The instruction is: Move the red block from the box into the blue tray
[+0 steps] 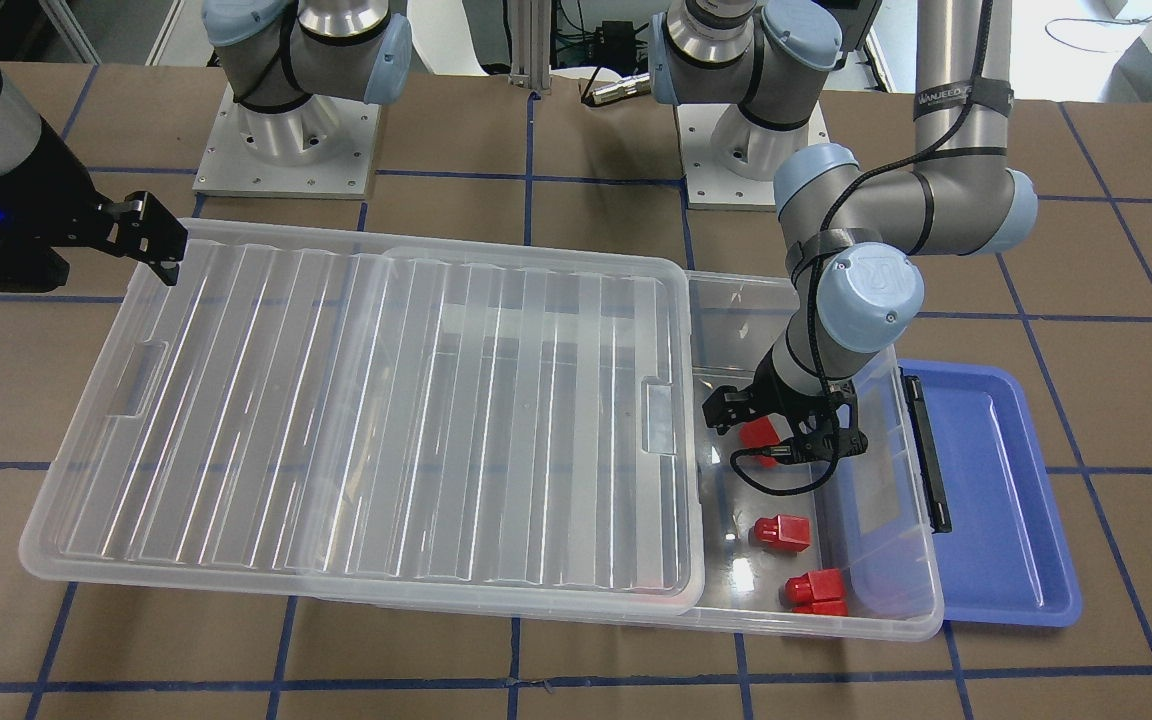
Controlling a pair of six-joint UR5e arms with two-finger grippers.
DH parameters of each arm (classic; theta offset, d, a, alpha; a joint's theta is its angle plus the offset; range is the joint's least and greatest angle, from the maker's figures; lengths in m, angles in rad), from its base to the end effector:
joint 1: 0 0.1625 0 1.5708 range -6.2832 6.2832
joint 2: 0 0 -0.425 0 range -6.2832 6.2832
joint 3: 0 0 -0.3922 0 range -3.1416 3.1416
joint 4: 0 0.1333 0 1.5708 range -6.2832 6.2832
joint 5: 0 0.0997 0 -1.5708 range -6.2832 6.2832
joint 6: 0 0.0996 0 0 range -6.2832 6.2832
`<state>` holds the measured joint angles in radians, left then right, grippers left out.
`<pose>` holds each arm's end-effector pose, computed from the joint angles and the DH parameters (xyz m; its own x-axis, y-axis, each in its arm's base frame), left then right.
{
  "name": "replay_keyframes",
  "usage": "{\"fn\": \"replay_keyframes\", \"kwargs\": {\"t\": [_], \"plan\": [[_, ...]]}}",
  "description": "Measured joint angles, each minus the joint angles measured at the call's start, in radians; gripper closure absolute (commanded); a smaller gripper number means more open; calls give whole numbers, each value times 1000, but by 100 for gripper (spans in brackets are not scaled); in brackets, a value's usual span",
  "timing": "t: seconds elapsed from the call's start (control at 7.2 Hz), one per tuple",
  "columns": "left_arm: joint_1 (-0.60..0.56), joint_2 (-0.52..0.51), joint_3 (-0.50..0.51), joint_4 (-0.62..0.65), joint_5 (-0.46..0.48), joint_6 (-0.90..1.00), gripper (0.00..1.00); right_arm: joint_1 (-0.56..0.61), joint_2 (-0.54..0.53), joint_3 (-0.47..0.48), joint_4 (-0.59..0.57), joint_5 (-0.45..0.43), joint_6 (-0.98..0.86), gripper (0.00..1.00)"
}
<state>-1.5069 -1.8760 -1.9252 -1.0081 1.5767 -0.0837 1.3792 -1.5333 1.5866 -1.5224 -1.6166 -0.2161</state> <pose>-0.0988 -0.5346 0.2187 -0.9892 -0.1461 -0.0139 -0.1468 0.9845 0.0959 0.0318 -0.5121 0.4572 -0.9993 -0.0281 0.0227 -0.0254 0.9937 0.1089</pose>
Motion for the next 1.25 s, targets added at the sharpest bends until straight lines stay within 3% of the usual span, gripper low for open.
{"fn": "replay_keyframes", "kwargs": {"t": [0.28,0.42,0.56,0.83,0.97,1.11,1.25], "plan": [[3,-19,-4,6,3,0,0,0,-1,5,-2,2,2,0],[5,-34,-5,15,6,-2,8,0,-2,5,-3,3,0,0],[7,-46,-7,28,7,-6,21,0,-2,5,-4,2,-2,0],[9,-63,-9,49,8,-10,73,1,-1,5,-5,4,-3,0],[10,-67,-9,52,7,-13,92,0,-1,4,-7,4,-3,0],[10,-69,-9,54,7,-20,100,0,-1,4,-9,4,-3,0],[10,-67,-8,54,7,-27,100,0,-1,4,-11,4,-3,0]]}}
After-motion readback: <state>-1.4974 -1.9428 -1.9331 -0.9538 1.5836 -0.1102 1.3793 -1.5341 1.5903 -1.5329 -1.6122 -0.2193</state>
